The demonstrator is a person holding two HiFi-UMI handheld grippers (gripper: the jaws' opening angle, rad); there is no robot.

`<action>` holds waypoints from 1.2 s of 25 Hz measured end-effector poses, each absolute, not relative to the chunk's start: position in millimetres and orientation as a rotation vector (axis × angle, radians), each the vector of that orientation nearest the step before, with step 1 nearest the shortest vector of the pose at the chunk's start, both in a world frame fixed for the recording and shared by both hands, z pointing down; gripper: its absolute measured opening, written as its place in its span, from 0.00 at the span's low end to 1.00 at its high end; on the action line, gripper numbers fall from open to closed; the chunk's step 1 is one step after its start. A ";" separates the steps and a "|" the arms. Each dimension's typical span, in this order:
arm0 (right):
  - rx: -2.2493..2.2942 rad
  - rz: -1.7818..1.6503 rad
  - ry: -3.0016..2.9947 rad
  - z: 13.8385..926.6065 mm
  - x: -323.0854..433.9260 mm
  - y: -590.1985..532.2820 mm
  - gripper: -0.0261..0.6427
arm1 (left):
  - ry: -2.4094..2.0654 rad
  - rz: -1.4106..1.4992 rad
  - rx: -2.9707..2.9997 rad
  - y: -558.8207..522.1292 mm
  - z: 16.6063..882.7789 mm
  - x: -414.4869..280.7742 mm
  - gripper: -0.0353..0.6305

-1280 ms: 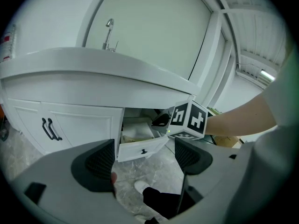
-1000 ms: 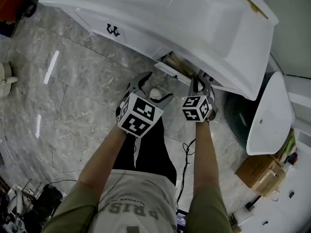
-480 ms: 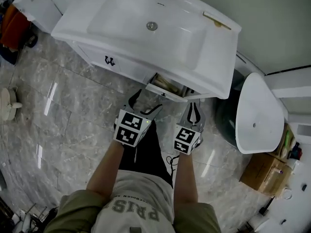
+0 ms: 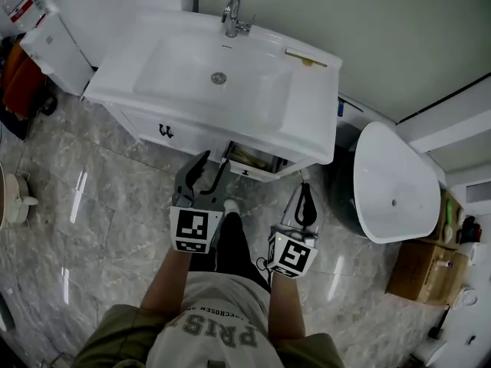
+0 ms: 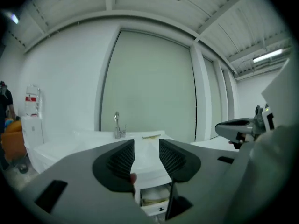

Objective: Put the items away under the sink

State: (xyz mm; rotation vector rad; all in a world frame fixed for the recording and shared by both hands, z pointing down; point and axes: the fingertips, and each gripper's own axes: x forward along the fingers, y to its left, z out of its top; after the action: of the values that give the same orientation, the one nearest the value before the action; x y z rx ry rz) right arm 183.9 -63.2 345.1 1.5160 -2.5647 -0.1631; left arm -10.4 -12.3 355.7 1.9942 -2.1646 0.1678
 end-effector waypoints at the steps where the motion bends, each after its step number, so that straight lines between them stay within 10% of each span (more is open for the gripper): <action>1: 1.529 -0.161 -2.584 337.0 186.1 -59.9 0.07 | -2.211 0.169 1.995 -10.0 347.8 -11.9 0.31; 8: 1.546 -0.209 -2.650 301.9 187.7 -42.1 0.04 | -2.375 0.000 1.994 5.7 307.5 -19.9 0.07; 30: 1.618 -0.345 -2.675 266.8 191.3 -38.5 0.04 | -2.332 -0.103 2.086 2.7 278.1 -6.3 0.07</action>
State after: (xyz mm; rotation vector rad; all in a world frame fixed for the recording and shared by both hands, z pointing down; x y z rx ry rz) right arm 191.3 -38.5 266.8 1.6177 -2.6754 -0.3451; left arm -6.3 2.7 278.1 2.0860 -2.3319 -0.1029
